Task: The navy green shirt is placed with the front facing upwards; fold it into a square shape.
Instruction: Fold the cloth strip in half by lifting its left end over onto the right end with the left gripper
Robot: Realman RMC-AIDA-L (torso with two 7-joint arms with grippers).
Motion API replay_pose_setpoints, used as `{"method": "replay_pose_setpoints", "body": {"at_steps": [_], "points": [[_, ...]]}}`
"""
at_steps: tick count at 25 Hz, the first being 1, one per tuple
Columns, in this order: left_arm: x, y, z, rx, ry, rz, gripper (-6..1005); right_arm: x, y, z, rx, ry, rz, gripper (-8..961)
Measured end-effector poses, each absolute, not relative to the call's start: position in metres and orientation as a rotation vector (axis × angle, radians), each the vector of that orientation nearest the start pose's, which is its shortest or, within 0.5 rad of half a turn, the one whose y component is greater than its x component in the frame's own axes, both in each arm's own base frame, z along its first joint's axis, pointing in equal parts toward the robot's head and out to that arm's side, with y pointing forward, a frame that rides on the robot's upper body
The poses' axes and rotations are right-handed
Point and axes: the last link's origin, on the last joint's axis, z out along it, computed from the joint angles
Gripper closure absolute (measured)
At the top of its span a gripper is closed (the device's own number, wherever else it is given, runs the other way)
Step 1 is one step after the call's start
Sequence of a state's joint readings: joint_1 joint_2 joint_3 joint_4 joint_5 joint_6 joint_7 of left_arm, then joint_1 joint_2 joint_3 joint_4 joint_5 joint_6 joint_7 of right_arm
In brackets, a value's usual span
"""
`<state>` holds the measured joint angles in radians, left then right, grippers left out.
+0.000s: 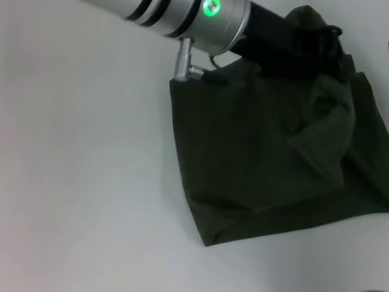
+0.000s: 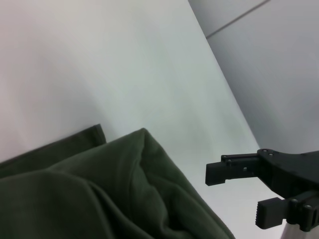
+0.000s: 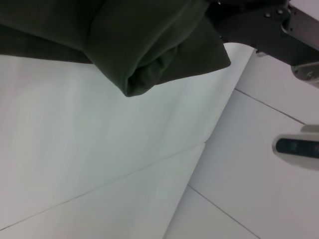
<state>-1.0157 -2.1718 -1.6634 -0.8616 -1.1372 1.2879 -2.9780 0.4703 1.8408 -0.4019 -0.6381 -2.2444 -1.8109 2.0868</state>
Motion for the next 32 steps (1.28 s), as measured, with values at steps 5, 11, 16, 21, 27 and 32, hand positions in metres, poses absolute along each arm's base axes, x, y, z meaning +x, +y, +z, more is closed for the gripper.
{"method": "replay_pose_setpoints", "body": {"at_steps": [5, 11, 16, 21, 27, 32], "points": [[-0.015, 0.359, -0.123, -2.801, -1.587, 0.051, 941, 0.332, 0.297, 0.110, -2.373, 1.686, 0.666, 86], [-0.010, 0.360, -0.123, -2.810, -1.572, 0.049, 940, 0.332, 0.297, 0.110, -2.367, 1.689, 0.665, 86], [-0.009, 0.360, -0.123, -2.812, -1.570, 0.048, 939, 0.332, 0.297, 0.110, -2.366, 1.691, 0.665, 86], [-0.009, 0.361, -0.123, -2.807, -1.573, 0.040, 941, 0.332, 0.297, 0.110, -2.365, 1.692, 0.666, 87], [-0.007, 0.361, -0.123, -2.828, -1.616, -0.072, 905, 0.333, 0.296, 0.110, -2.362, 1.695, 0.665, 87], [-0.009, 0.358, -0.126, -2.847, -1.593, -0.067, 859, 0.333, 0.297, 0.110, -2.364, 1.692, 0.665, 87]]}}
